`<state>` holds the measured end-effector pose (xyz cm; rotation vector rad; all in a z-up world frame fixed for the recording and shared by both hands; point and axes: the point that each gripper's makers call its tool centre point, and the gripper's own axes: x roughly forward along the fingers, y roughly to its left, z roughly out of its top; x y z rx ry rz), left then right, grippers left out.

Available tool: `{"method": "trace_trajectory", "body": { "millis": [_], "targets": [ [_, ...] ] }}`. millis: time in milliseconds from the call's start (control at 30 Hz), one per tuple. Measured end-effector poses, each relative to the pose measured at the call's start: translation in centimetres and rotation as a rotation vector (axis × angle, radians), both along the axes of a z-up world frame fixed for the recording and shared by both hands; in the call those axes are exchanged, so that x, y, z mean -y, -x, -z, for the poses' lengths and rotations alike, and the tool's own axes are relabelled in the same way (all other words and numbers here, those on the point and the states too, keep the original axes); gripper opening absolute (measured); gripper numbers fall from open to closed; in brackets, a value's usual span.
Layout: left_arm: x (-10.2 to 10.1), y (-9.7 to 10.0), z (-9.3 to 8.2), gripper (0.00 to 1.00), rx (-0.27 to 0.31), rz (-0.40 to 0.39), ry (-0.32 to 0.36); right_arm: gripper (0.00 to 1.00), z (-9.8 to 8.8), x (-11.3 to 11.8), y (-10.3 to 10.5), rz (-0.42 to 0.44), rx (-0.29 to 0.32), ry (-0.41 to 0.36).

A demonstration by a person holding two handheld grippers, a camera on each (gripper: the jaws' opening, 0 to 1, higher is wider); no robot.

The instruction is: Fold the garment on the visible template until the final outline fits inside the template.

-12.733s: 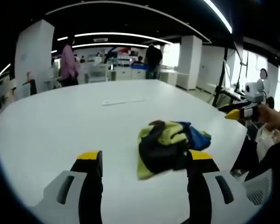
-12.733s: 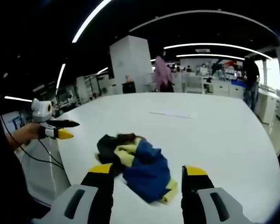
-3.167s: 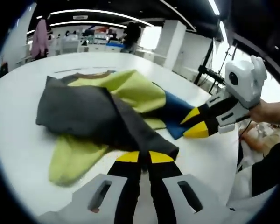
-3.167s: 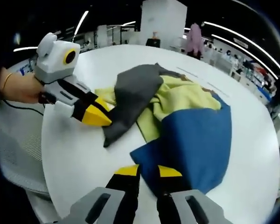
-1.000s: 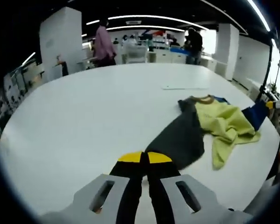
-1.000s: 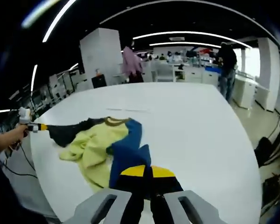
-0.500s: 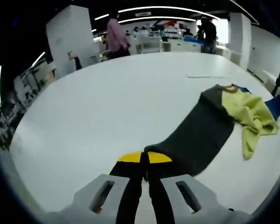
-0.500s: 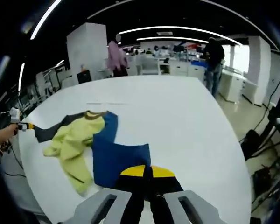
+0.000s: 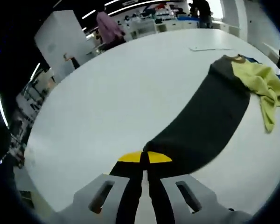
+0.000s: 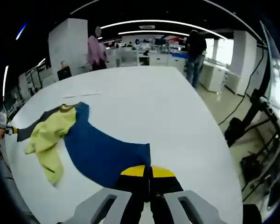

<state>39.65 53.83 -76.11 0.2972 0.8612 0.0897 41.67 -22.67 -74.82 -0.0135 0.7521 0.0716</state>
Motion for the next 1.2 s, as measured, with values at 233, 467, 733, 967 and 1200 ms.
{"method": "trace_trajectory", "body": {
  "millis": [233, 467, 733, 967, 1200],
  "targets": [
    [-1.0, -0.4, 0.0, 0.00, 0.003, -0.024, -0.003, 0.00, 0.9, 1.6, 0.5, 0.037, -0.022, 0.014],
    [-2.3, -0.4, -0.1, 0.00, -0.011, -0.008, -0.069, 0.00, 1.7, 3.4, 0.4, 0.097, -0.035, 0.004],
    [-3.0, -0.5, -0.2, 0.00, -0.018, -0.015, -0.079, 0.00, 1.8, 4.6, 0.2, 0.124, -0.043, 0.005],
    [-2.3, -0.3, -0.4, 0.00, -0.021, 0.007, -0.084, 0.00, 1.9, 4.4, 0.3, 0.112, -0.059, 0.000],
    [-0.3, -0.3, -1.2, 0.14, 0.038, 0.062, -0.009, 0.20, 0.8, 3.4, 0.5, 0.104, -0.049, -0.002]
  ]
}}
